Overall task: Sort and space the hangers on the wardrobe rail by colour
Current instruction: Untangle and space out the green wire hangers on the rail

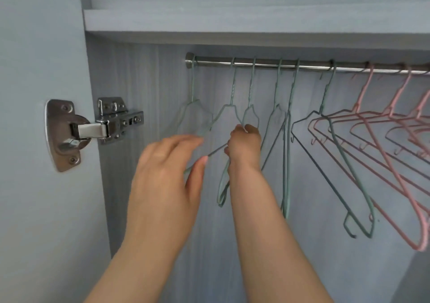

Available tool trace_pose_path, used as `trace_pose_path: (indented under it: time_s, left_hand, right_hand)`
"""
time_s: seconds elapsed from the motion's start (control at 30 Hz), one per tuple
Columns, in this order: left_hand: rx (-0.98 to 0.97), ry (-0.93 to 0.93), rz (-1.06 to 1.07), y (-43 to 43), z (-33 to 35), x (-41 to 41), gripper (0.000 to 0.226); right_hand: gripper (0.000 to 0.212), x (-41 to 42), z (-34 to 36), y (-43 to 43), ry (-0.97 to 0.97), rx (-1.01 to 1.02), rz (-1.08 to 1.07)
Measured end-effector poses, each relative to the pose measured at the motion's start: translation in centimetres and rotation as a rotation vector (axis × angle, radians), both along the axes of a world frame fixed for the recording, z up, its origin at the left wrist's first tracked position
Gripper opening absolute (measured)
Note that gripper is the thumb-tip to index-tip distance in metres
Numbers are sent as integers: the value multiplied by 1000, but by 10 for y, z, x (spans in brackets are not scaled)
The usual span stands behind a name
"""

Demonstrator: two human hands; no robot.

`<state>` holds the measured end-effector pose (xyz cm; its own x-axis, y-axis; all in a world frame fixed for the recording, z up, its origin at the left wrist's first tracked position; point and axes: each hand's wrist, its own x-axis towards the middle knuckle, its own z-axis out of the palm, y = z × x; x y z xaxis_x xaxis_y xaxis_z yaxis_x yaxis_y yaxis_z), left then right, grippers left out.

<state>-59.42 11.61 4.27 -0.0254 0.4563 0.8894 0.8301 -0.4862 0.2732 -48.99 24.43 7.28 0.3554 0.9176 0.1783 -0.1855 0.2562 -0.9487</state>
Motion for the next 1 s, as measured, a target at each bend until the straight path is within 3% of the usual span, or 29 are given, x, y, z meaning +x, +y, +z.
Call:
trace_pose_path:
  time_s: [0.07, 0.13, 0.23, 0.37, 0.53, 0.73, 1.0]
  left_hand:
    - [-50, -29, 27, 6, -4, -5, 36]
    - [-200, -93, -8, 17, -10, 0, 44]
    - [-266, -182, -82, 27, -21, 11, 42]
    - [-298, -302, -104, 43, -29, 15, 33]
    - [-268, -320, -95, 53, -31, 18, 27]
    - [-35, -308, 44, 46, -6, 23, 34]
    - [-87, -242, 124, 70, 47, 18, 31]
  right_hand:
    - [49, 4, -3, -7, -61, -34, 4]
    - [52, 4, -1, -23, -251, -30, -10]
    - [66, 8, -3, -64, -488, 108, -90]
    - [64, 18, -15, -106, -627, 344, -129]
    - [50, 30, -45, -124, -657, 387, 39]
    - [47, 27, -69, -143, -718, 476, 72]
    - [39, 36, -79, -159, -734, 465, 160]
